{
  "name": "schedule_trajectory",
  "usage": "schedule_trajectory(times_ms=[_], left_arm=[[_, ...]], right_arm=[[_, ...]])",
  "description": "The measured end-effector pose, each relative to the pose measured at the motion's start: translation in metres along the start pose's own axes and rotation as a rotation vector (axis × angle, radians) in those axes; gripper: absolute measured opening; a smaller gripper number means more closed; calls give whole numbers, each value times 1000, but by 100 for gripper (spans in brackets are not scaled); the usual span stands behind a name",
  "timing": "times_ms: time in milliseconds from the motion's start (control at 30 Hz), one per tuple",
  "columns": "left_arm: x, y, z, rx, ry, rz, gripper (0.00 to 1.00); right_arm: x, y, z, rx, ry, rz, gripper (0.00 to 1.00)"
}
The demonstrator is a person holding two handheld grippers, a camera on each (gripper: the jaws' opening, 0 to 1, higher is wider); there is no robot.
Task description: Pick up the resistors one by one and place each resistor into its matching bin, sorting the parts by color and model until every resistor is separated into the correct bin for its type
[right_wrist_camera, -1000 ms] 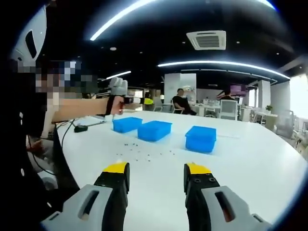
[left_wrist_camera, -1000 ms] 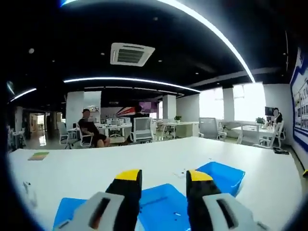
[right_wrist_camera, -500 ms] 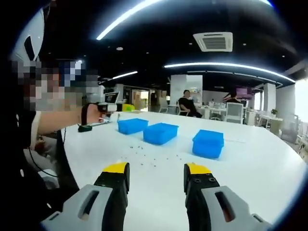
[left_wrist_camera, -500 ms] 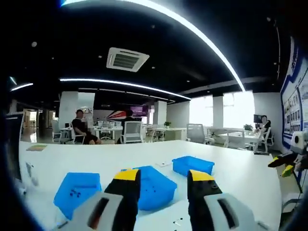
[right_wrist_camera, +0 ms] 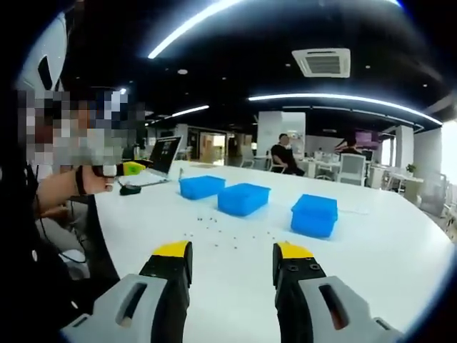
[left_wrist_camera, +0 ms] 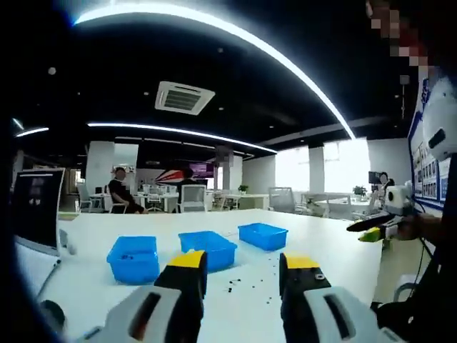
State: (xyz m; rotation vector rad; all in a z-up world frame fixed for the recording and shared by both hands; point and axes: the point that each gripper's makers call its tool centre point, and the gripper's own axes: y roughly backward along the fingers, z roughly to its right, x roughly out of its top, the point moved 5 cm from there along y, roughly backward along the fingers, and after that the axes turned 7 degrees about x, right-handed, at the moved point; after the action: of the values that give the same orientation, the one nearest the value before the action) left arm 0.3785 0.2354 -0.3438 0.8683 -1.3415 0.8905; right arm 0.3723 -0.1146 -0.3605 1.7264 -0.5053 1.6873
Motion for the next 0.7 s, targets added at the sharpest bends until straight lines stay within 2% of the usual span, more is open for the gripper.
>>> schedule_trajectory(times_ms=[133, 300, 367, 567, 700], left_arm=[[-10, 20, -8, 44, 19, -11, 40], [-10, 23, -9, 54, 14, -16, 40], [-8, 21, -6, 40, 3, -17, 40], [-8, 10, 5, -34, -58, -73, 39], [-8, -3, 8, -107, -86, -131, 39]], right_arm=[[0, -1, -1, 6, 1, -3, 47], [0, -4, -4, 20, 4, -3, 46], [0, -4, -5, 23, 5, -2, 46], [-4, 1, -6, 22, 2, -8, 46], [-8, 2, -6, 23, -4, -12, 46]])
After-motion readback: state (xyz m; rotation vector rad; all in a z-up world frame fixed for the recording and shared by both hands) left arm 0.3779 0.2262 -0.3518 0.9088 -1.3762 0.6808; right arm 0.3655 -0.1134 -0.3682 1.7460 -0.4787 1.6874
